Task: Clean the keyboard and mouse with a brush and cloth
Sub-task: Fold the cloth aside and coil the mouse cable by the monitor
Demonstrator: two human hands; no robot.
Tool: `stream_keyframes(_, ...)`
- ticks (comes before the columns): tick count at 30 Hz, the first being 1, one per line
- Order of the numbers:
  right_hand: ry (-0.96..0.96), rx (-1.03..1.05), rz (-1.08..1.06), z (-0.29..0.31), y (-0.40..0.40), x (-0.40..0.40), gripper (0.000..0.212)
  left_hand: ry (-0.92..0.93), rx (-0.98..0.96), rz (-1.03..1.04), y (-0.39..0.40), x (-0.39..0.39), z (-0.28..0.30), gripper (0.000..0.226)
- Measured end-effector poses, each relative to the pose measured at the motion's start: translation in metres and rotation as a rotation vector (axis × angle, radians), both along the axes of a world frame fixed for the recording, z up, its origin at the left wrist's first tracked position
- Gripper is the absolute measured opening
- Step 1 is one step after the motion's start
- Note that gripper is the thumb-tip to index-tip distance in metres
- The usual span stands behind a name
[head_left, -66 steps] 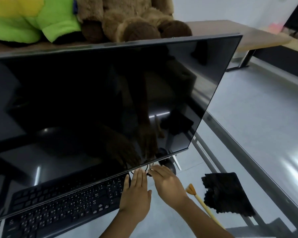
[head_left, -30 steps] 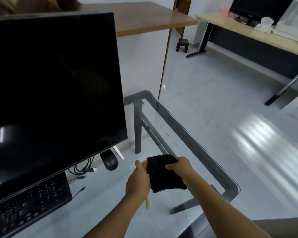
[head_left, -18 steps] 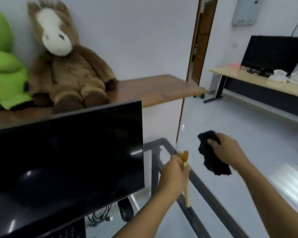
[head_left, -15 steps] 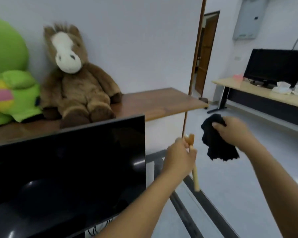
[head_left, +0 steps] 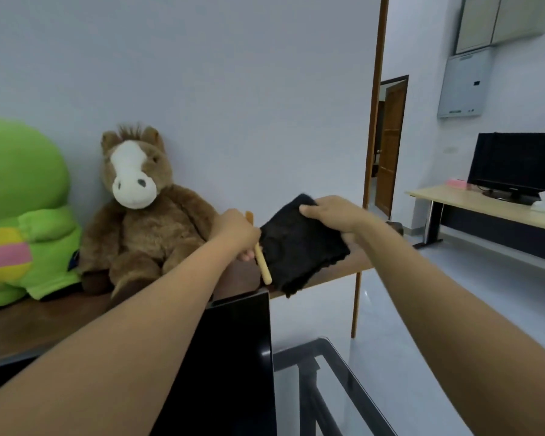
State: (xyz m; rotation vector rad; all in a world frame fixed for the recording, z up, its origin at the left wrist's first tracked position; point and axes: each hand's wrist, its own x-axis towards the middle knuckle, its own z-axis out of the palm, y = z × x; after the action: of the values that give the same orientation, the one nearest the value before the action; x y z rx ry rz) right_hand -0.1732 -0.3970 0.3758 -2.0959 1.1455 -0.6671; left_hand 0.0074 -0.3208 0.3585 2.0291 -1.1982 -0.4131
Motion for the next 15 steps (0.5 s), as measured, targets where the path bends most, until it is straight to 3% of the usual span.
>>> stream_keyframes(3,0.068,0.052,-0.049,-0.034,-0.033,0.007,0.038,0.041,0.106,0.014,-0.014,0.003,-0.016,0.020)
stream_keyframes(7,0.136,-0.034,-0.108,-0.059,-0.062,0.006,0.032,0.031,0.221,0.013,-0.028,0.003,-0.026,0.020)
stream_keyframes(10,0.280,-0.214,-0.177,-0.065,-0.062,0.007,0.037,0.028,0.333,0.014,-0.034,0.002,-0.031,0.026)
stream_keyframes(13,0.408,-0.531,-0.202,-0.076,-0.049,0.009,0.049,0.000,0.408,0.022,-0.041,0.000,-0.035,0.029)
stream_keyframes(15,0.437,-0.525,-0.146,-0.080,-0.035,0.013,0.056,-0.017,0.428,0.016,-0.043,-0.003,-0.036,0.027)
